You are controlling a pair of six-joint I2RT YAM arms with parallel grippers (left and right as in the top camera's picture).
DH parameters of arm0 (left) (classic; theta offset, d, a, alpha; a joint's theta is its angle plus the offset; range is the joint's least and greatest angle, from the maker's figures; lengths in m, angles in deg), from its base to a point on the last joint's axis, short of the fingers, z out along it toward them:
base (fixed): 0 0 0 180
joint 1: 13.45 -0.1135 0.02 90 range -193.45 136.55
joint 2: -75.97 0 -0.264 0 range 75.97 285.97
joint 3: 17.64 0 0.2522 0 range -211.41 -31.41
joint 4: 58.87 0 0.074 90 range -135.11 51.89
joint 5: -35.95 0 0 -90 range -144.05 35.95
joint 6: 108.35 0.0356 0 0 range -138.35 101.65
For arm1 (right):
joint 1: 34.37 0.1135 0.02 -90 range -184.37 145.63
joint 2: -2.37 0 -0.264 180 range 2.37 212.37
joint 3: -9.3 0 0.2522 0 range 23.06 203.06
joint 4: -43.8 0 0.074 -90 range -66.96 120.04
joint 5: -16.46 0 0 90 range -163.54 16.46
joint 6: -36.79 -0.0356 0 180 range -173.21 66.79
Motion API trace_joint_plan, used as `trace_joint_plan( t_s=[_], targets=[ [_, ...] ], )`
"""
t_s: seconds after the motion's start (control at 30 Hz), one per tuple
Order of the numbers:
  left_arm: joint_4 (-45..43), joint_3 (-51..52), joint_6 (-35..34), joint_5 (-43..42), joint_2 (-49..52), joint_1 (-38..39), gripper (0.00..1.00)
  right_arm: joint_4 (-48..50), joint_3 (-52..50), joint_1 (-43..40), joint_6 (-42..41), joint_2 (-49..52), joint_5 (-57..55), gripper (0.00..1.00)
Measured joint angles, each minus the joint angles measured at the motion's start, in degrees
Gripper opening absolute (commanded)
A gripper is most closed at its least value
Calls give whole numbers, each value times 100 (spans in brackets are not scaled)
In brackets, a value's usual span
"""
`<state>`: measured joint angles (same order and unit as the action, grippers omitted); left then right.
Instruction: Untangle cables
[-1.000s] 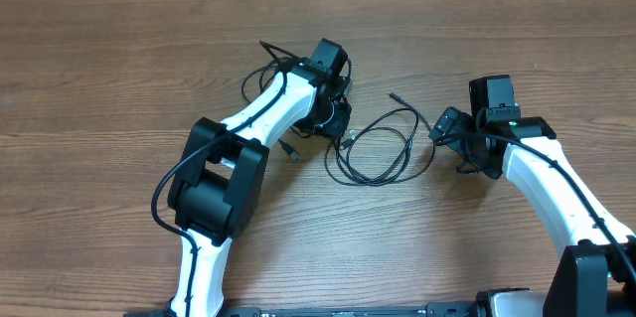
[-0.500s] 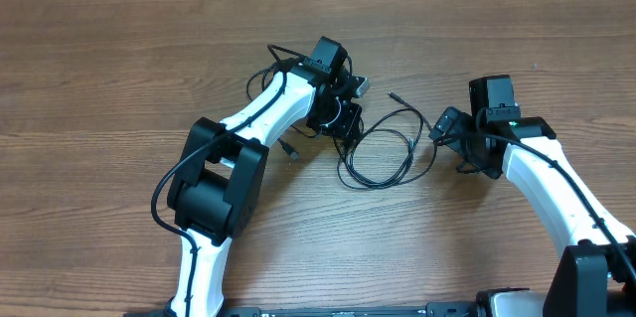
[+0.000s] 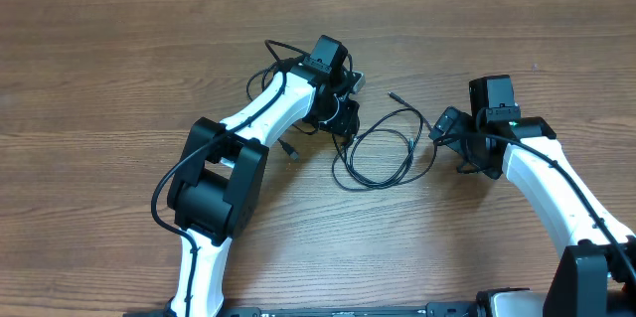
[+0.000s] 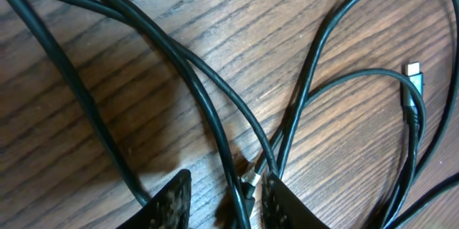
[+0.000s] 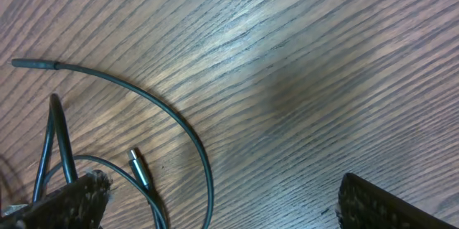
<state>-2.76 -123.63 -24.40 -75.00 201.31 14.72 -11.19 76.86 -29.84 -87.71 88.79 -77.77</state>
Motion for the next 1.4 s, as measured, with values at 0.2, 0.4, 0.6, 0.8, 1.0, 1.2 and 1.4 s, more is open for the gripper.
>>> trace_joint_plan(
  t_s=[0.2, 0.4, 0.6, 0.8, 1.0, 1.2, 1.4],
  targets=[
    [-52, 0, -87, 26, 0, 44, 30, -2, 0, 0, 2, 0, 2, 100],
    [-125, 11, -260, 201, 0, 155, 28, -4, 0, 0, 0, 0, 0, 100],
    [-127, 48, -457, 575, 0, 223, 28, 0, 0, 0, 0, 0, 0, 100],
    [-162, 50, -498, 691, 0, 225, 25, -4, 0, 0, -2, 0, 0, 100],
    [-195, 70, -525, 713, 0, 225, 25, 0, 0, 0, 2, 0, -2, 100],
    [-297, 70, -566, 713, 2, 225, 26, -2, 0, 0, 0, 0, -4, 100],
    [-339, 70, -568, 715, 4, 225, 22, 0, 0, 0, 0, 0, 0, 100]
  ],
)
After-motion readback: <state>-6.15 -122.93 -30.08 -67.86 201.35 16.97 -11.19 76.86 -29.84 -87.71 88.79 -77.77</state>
